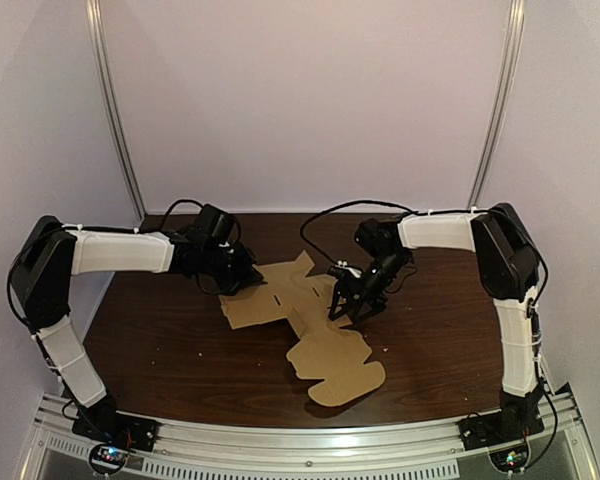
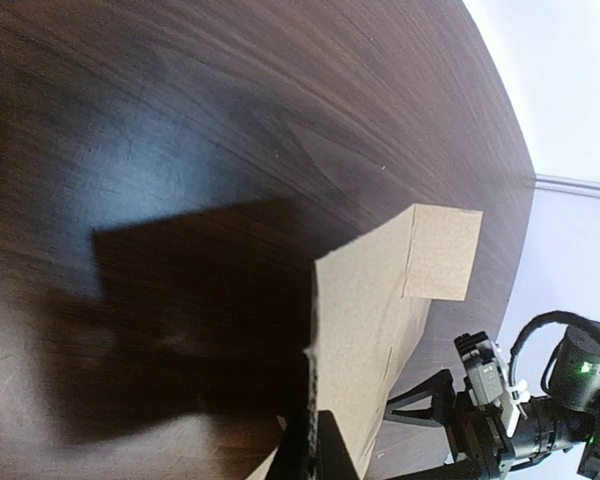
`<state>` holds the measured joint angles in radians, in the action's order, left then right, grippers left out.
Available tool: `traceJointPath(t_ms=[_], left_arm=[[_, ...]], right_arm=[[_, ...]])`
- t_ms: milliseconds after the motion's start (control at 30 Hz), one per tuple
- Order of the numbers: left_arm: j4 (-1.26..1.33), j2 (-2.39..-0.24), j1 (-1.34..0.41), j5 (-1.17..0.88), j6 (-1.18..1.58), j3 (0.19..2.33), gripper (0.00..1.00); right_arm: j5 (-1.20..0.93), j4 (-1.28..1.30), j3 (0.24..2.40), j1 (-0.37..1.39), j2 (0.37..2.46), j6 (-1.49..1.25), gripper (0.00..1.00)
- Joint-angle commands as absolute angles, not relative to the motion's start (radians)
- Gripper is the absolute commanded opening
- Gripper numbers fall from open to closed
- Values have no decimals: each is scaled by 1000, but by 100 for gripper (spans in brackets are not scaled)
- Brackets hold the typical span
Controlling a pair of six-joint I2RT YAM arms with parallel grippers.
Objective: Fold the paper box
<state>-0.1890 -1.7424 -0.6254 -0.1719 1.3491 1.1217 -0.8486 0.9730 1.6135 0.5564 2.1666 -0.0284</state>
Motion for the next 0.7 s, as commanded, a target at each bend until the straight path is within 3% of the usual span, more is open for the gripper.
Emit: traceJointPath(t_ms=[0, 100, 300, 667], left_arm=[[-125, -1709, -618, -186, 1366, 1098, 0], [-122, -1703, -618, -177, 1366, 1089, 0], [-139, -1721, -618, -174, 1357, 1089, 0], [-124, -1751, -618, -179, 1367, 1081, 0]], right_arm=[[-948, 943, 1636, 561, 2220, -40, 91], [-1045, 918, 1634, 561, 2240, -68, 90], [-1059, 883, 1622, 561, 2212, -92, 75], [-954, 897, 1625, 584, 2184, -91, 33]])
